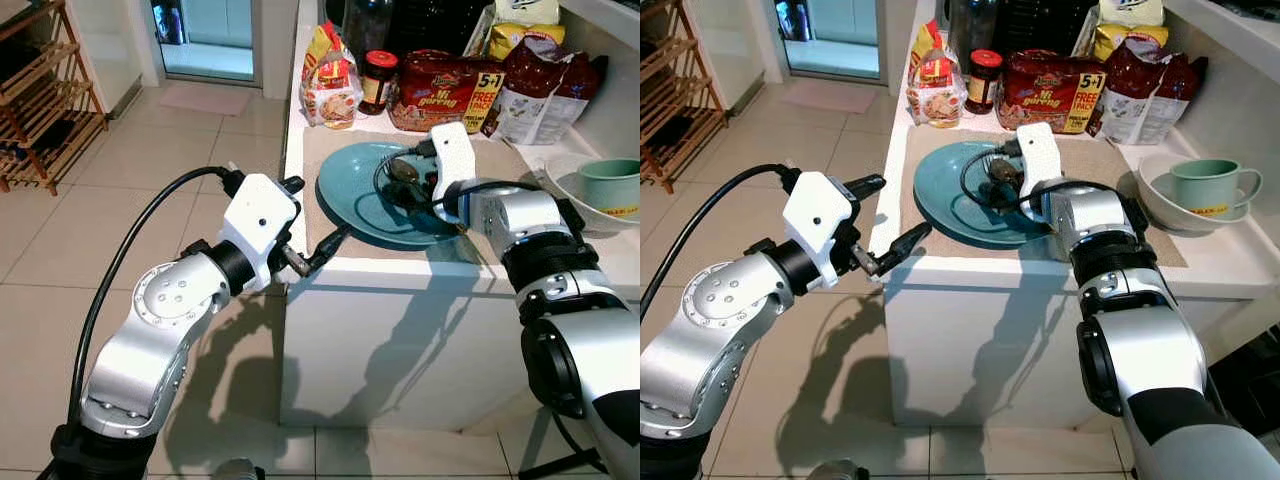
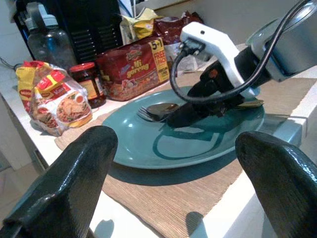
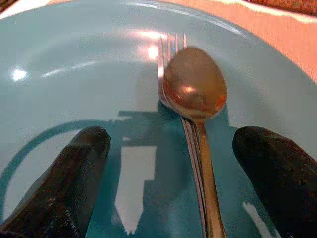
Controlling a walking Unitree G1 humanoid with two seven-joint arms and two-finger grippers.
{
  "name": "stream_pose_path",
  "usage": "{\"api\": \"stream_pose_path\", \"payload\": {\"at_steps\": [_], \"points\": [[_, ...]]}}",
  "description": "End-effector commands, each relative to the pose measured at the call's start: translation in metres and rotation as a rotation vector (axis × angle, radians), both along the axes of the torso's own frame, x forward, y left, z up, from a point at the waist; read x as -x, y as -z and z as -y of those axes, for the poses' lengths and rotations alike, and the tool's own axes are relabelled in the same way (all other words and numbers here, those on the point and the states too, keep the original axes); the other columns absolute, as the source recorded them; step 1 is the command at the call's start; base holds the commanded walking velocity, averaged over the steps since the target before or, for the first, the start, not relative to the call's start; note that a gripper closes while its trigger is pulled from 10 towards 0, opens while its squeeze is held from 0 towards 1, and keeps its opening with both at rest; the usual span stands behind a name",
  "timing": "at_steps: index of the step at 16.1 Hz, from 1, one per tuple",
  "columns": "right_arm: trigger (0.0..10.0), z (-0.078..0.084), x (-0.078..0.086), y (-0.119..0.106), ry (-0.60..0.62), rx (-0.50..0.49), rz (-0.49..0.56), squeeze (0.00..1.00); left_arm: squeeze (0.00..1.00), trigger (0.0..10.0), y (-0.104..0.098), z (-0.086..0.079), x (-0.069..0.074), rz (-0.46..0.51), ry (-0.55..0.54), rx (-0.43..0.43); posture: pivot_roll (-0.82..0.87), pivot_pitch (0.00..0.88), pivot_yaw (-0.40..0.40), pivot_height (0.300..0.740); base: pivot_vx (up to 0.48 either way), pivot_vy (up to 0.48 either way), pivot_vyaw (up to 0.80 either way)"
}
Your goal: Setting the table
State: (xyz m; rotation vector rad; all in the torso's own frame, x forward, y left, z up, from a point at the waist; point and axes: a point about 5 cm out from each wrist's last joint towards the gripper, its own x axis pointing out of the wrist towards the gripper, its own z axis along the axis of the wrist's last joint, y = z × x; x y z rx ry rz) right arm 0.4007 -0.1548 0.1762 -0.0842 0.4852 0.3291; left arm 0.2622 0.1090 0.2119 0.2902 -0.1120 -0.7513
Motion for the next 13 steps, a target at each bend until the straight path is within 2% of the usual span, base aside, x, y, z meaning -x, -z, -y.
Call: {"api": "stream_pose_path", "payload": {"at_steps": [1,2,3,8,13], "points": [[10.0,0.0053,-0.0011,-0.0014,0.036,-0.008,-0.011,0.0,0.0,10.0,-0.0034,0.0052,0.0024,0.009,0.034,-0.005,0.17,0.0,-0.087,0.74,0.0,0.0,0.0],[2.3,0.0062,-0.0002,0.0019,0.049,-0.028,-0.037,0.0,0.0,10.0,-0.0034,0.0054,0.0024,0.008,0.035,-0.007,0.18,0.0,-0.089,0.74,0.0,0.0,0.0],[0.0,0.0064,0.0001,0.0029,0.052,-0.033,-0.043,0.0,0.0,10.0,-0.0035,0.0055,0.0022,0.008,0.035,-0.007,0.18,0.0,-0.089,0.74,0.0,0.0,0.0],[0.0,0.0059,0.0009,0.0007,0.056,-0.1,-0.059,0.0,0.0,10.0,-0.0033,0.0059,0.0028,0.006,0.039,-0.019,0.18,0.0,-0.084,0.74,0.0,0.0,0.0],[0.0,0.0064,0.0046,0.0006,0.058,-0.112,-0.068,0.0,0.0,10.0,-0.0026,0.0066,0.0021,0.006,0.042,-0.023,0.17,0.0,-0.072,0.74,0.0,0.0,0.0]]}}
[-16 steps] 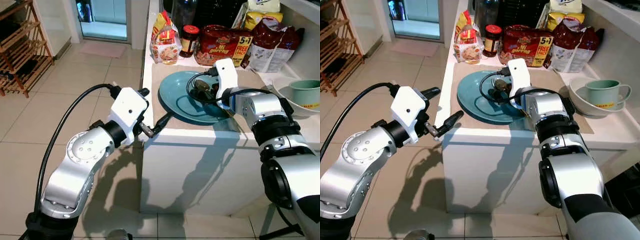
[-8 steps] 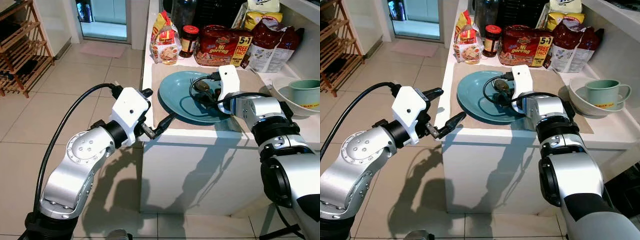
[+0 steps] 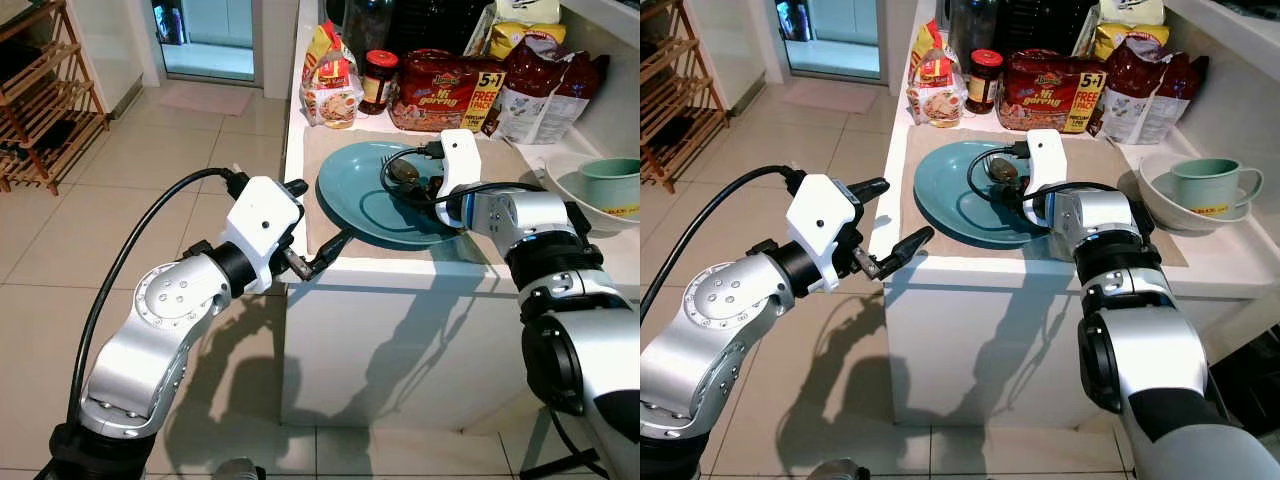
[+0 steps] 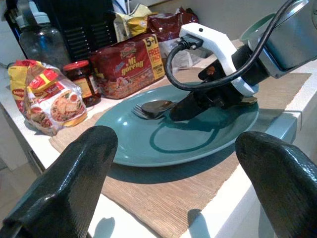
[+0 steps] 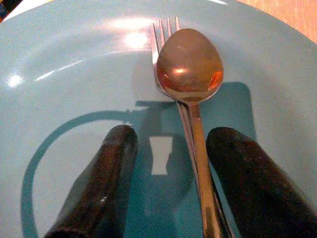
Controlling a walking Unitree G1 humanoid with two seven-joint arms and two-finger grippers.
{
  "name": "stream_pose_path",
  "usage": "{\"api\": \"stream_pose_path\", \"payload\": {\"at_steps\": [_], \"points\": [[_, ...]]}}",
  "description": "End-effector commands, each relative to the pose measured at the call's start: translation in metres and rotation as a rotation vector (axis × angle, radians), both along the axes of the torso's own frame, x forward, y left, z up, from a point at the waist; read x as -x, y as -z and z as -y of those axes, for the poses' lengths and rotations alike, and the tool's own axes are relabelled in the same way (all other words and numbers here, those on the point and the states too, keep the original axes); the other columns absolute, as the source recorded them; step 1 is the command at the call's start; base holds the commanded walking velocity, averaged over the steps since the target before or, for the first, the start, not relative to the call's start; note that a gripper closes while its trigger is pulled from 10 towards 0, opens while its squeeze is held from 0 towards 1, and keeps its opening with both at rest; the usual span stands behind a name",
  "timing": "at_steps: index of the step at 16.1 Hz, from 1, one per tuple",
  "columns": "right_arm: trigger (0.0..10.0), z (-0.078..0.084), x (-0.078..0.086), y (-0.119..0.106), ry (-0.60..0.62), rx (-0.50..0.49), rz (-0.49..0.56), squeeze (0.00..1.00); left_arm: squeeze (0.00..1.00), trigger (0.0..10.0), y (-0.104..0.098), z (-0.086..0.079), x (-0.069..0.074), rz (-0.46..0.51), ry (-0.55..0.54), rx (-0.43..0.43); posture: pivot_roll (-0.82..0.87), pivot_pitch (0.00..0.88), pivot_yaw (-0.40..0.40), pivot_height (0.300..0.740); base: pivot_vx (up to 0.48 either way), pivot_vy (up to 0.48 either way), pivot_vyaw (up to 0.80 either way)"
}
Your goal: Setting the table
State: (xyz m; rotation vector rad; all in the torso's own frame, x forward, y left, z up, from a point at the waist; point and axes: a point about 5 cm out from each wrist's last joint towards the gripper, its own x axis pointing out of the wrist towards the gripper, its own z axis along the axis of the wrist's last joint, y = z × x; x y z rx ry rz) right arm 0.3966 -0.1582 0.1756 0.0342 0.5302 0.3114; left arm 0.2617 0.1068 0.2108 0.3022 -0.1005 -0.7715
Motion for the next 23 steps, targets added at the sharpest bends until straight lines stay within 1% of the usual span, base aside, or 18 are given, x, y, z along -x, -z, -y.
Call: {"api": "stream_pose_path", "payload": {"at_steps": [1,5,8,12,16,19,20,23], "points": [[0.0,0.004,0.003,0.0,0.014,-0.014,-0.012,0.0,0.0,10.0,-0.003,0.005,0.002,0.014,0.026,-0.005,0.17,0.0,-0.072,0.74,0.0,0.0,0.0],[0.0,0.009,0.01,0.0,0.024,-0.011,-0.02,0.0,0.0,10.0,-0.003,0.008,0.001,0.015,0.026,0.002,0.16,0.0,-0.06,0.74,0.0,0.0,0.0],[0.0,0.011,0.012,-0.003,0.041,-0.012,-0.008,0.0,0.0,10.0,-0.002,0.01,0.0,0.014,0.023,0.003,0.16,0.0,-0.056,0.74,0.0,0.0,0.0],[0.0,0.002,0.018,-0.005,0.021,-0.011,-0.004,0.0,0.0,10.0,0.0,0.009,0.001,0.008,0.007,0.008,0.14,0.0,-0.058,0.74,0.0,0.0,0.0],[0.0,0.004,0.027,-0.015,0.04,-0.016,0.023,0.0,0.0,10.0,0.001,0.011,0.003,0.009,0.002,0.013,0.15,0.0,-0.06,0.74,0.0,0.0,0.0],[0.0,0.004,0.031,-0.014,0.049,-0.005,0.028,0.0,0.0,10.0,0.0,0.012,0.002,0.013,-0.002,0.015,0.15,0.0,-0.059,0.74,0.0,0.0,0.0],[0.0,0.002,0.033,-0.016,0.051,-0.01,0.03,0.0,0.0,10.0,0.0,0.011,0.002,0.014,-0.004,0.016,0.15,0.0,-0.057,0.74,0.0,0.0,0.0],[0.0,-0.018,0.039,-0.026,-0.02,-0.035,0.06,0.0,0.0,10.0,0.001,0.012,0.002,0.012,-0.002,0.014,0.14,0.0,-0.057,0.74,0.0,0.0,0.0]]}}
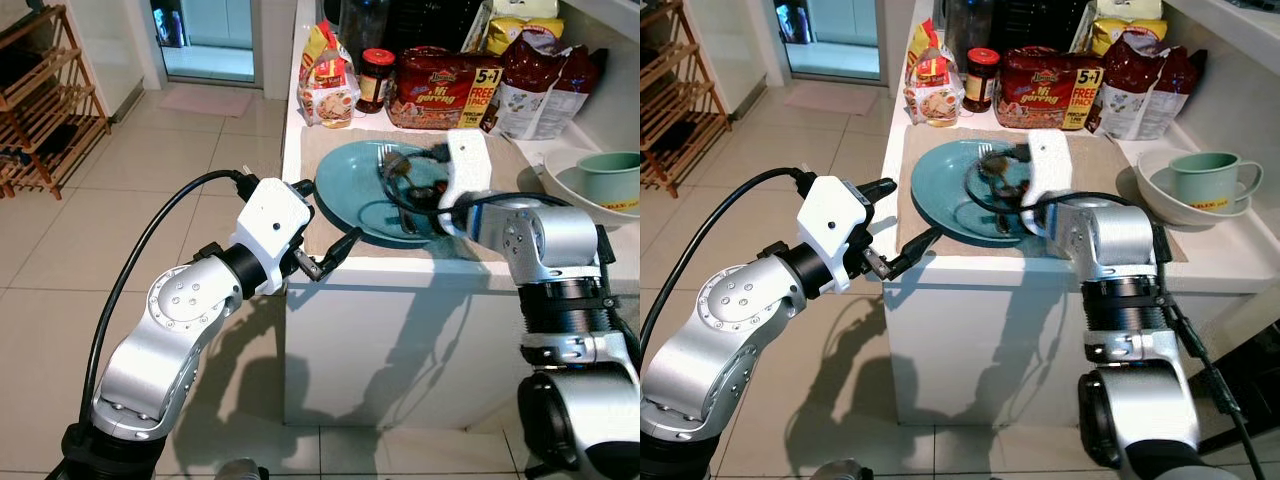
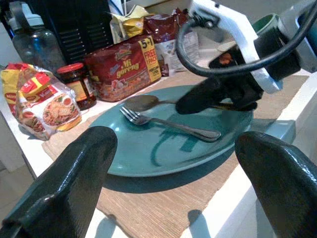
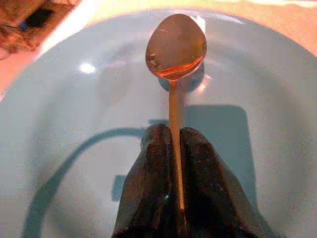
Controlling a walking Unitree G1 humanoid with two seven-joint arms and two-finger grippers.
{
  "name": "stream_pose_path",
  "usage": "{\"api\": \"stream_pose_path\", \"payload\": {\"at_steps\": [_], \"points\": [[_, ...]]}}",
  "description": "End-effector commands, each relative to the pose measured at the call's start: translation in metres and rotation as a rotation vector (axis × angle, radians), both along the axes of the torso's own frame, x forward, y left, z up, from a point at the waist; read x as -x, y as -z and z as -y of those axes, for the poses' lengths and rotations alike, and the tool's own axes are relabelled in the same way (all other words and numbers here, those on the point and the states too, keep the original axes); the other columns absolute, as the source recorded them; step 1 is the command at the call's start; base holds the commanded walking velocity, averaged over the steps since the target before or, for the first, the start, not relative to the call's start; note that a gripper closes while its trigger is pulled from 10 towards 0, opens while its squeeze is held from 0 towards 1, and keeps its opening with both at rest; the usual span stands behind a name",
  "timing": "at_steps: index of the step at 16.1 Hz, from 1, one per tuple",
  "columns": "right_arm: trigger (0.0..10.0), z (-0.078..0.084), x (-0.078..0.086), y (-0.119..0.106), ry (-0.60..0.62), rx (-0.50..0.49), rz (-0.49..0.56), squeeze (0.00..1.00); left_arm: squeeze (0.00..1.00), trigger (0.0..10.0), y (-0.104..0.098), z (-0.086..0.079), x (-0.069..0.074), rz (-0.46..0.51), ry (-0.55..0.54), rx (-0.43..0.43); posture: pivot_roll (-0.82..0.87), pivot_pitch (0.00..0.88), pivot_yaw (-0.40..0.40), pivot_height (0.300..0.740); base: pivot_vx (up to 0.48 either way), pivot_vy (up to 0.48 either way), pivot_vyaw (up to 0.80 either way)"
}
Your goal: Setting the table
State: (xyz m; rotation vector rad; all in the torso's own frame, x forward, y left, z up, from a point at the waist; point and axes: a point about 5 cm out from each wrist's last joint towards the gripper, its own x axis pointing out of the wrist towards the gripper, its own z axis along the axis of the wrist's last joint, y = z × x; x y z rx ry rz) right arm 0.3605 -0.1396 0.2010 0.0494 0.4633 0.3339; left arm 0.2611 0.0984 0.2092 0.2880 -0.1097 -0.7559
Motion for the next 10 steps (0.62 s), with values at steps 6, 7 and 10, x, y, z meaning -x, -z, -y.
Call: {"api": "stream_pose_path", "payload": {"at_steps": [6,7,10], "points": [[0.0,-0.014,0.002,-0.002,-0.056,-0.011,0.01,0.0,0.0,10.0,0.001,0.002,0.004,0.0,-0.006,-0.003,0.16,0.0,-0.078,0.74,0.0,0.0,0.0],[0.0,-0.015,0.001,-0.002,-0.061,-0.015,0.014,0.0,0.0,10.0,0.001,0.001,0.004,0.004,-0.01,-0.005,0.16,0.0,-0.078,0.74,0.0,0.0,0.0],[0.0,-0.018,-0.001,-0.003,-0.065,-0.016,0.032,0.0,0.0,10.0,-0.002,0.001,0.001,0.019,-0.022,-0.003,0.17,0.0,-0.082,0.74,0.0,0.0,0.0]]}}
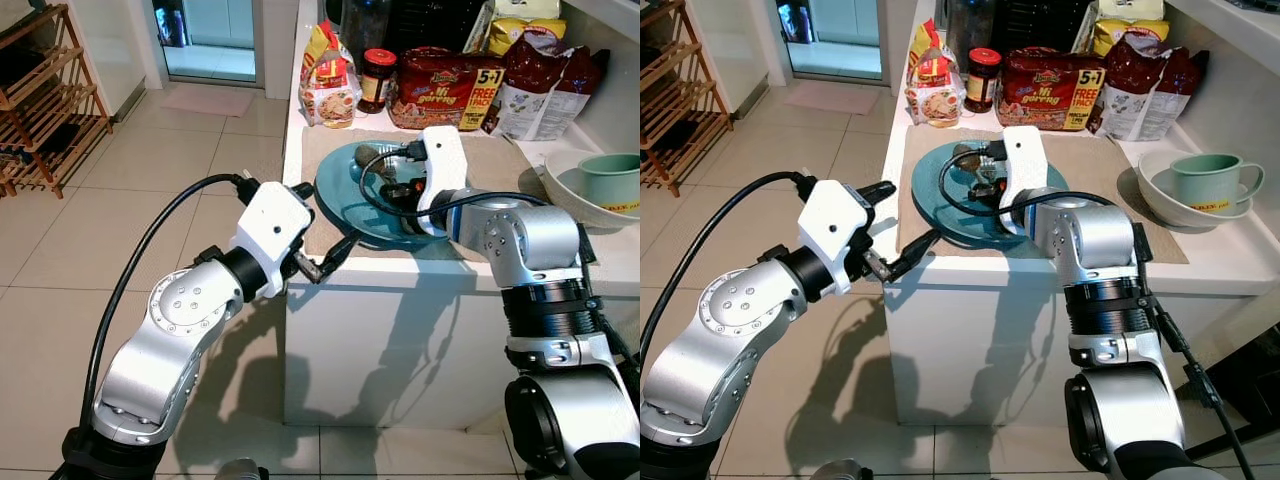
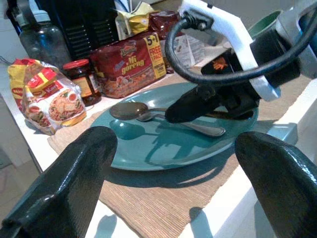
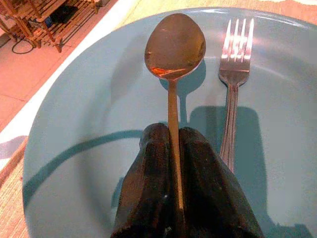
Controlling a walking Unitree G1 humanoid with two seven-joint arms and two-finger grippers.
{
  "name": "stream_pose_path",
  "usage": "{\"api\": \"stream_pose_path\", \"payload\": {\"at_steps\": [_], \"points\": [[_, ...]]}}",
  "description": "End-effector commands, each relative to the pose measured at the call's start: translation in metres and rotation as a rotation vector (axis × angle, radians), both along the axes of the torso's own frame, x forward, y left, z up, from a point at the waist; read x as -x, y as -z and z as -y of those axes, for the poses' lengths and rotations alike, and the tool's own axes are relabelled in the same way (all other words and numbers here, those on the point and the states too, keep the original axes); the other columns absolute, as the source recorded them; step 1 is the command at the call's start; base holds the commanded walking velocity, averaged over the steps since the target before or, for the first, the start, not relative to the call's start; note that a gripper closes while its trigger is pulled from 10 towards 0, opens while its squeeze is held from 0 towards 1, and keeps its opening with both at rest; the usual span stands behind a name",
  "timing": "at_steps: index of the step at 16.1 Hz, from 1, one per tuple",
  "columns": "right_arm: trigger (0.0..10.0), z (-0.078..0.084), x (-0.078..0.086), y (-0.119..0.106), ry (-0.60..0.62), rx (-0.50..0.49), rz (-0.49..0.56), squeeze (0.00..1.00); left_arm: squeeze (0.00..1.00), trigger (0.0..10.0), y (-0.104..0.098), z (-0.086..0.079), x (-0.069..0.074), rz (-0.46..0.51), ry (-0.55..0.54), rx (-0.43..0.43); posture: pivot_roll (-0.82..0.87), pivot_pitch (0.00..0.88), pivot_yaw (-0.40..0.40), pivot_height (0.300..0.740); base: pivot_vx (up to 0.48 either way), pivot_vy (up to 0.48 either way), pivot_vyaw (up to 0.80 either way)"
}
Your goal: Setting the table
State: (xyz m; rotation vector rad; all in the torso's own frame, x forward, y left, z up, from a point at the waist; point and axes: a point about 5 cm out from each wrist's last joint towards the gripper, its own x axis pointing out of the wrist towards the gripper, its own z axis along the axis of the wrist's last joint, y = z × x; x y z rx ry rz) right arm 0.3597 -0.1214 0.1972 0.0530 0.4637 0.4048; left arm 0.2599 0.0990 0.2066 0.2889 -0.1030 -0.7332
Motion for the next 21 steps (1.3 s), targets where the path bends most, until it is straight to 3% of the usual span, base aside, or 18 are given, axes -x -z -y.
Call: {"api": "stream_pose_path", "payload": {"at_steps": [1,3,4,5,6,7,9,11,14,21], "points": [[0.0,0.0,-0.002,-0.011,-0.001,-0.005,0.076,0.0,0.0,10.0,-0.006,0.001,-0.001,0.029,-0.013,0.009,0.17,0.0,-0.082,0.74,0.0,0.0,0.0],[0.0,-0.002,0.002,-0.027,-0.036,-0.069,0.254,0.0,0.0,10.0,-0.007,-0.003,-0.004,0.054,-0.069,0.028,0.17,0.0,-0.082,0.74,0.0,0.0,0.0],[0.0,0.0,0.008,-0.039,-0.036,-0.099,0.411,0.0,0.0,10.0,-0.005,-0.008,-0.008,0.076,-0.164,0.064,0.15,0.0,-0.077,0.74,0.0,0.0,0.0],[0.0,0.009,0.025,-0.053,-0.005,-0.152,0.636,0.0,0.0,10.0,-0.001,-0.016,-0.012,0.095,-0.257,0.089,0.14,0.0,-0.075,0.74,0.0,0.0,0.0],[0.0,0.02,0.042,-0.052,0.053,-0.222,0.694,0.0,0.0,10.0,0.003,-0.019,-0.011,0.08,-0.293,0.135,0.13,0.0,-0.07,0.74,0.0,0.0,0.0],[2.4,0.023,0.049,-0.049,0.064,-0.257,0.708,0.0,0.0,10.0,0.003,-0.02,-0.012,0.078,-0.318,0.139,0.13,0.0,-0.07,0.74,0.0,0.0,0.0],[4.6,0.032,0.069,-0.034,0.109,-0.356,0.731,0.0,0.0,10.0,0.003,-0.019,-0.01,0.092,-0.338,0.135,0.13,0.0,-0.07,0.74,0.0,0.0,0.0],[10.0,0.03,0.082,-0.019,0.13,-0.368,0.733,0.0,0.0,10.0,0.005,-0.015,-0.008,0.102,-0.328,0.135,0.12,0.0,-0.066,0.74,0.0,0.0,0.0],[10.0,0.026,0.088,-0.01,0.194,-0.327,0.752,0.0,0.0,10.0,0.005,-0.015,-0.01,0.113,-0.333,0.14,0.12,0.0,-0.063,0.74,0.0,0.0,0.0],[10.0,0.024,0.091,-0.005,0.181,-0.275,0.75,0.0,0.0,10.0,0.011,-0.021,-0.007,0.102,-0.38,0.163,0.12,0.0,-0.074,0.74,-0.148,0.0,0.0]]}}
